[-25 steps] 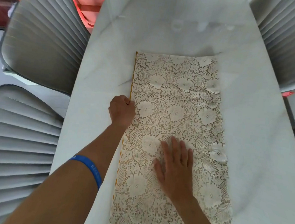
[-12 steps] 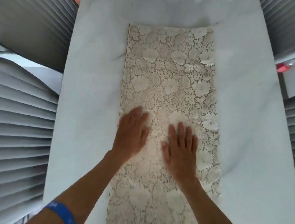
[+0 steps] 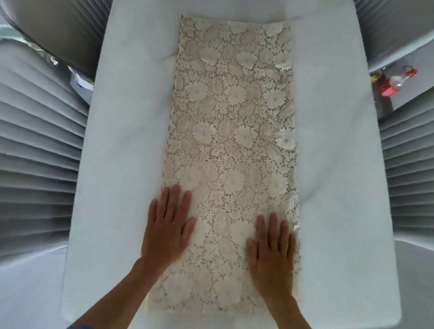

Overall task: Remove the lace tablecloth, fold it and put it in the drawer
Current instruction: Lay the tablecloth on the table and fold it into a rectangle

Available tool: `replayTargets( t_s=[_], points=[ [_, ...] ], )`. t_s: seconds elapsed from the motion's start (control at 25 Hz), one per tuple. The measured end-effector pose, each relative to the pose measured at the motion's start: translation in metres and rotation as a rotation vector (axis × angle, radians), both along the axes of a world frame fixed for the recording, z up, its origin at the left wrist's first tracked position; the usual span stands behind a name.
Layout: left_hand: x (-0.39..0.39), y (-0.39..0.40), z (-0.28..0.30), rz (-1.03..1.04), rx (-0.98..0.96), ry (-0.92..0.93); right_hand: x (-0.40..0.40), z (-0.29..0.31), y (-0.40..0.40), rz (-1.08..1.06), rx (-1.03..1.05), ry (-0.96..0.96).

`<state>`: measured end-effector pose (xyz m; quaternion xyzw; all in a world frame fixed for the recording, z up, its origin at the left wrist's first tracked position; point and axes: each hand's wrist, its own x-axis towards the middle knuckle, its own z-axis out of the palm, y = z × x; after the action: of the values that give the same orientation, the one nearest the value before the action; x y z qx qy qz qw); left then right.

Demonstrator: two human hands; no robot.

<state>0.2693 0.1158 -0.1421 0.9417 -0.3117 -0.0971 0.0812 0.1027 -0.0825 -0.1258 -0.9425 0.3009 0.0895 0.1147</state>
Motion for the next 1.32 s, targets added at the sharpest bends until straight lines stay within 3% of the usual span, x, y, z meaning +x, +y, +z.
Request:
replayTargets(
  t_s=[0.16,0.32,0.4,0.52,0.6,0.84,1.04,1.32],
  points=[
    [-0.108,0.064,0.015,0.122,0.051,0.096,-0.047,0.011,0.015,-0.025,0.011,0.032],
    [-0.140,0.060,0.042,0.231,-0.061,0.162,-0.102,0.028,0.022,-0.035,0.026,-0.024],
    [-0.136,0.051,0.049,0.454,-0.233,0.216,-0.101,0.033,0.012,-0.238,0.102,-0.081],
    [-0.119,0.046,0.057,0.856,-0.514,0.456,-0.085,0.040,-0.012,-0.647,0.417,-0.208],
    [-0.110,0.049,0.054,0.932,-0.541,0.569,-0.083,0.040,-0.027,-0.667,0.519,-0.163],
    [-0.130,0.069,0.063,0.931,-0.583,0.643,-0.116,0.046,-0.039,-0.673,0.636,-0.127],
    [-0.157,0.107,0.083,0.722,-0.672,1.029,-0.169,0.071,-0.034,-0.799,0.873,-0.239],
    [-0.051,0.089,0.122,0.419,-0.750,1.225,-0.101,0.113,-0.096,-0.713,1.408,-0.475]
  ],
)
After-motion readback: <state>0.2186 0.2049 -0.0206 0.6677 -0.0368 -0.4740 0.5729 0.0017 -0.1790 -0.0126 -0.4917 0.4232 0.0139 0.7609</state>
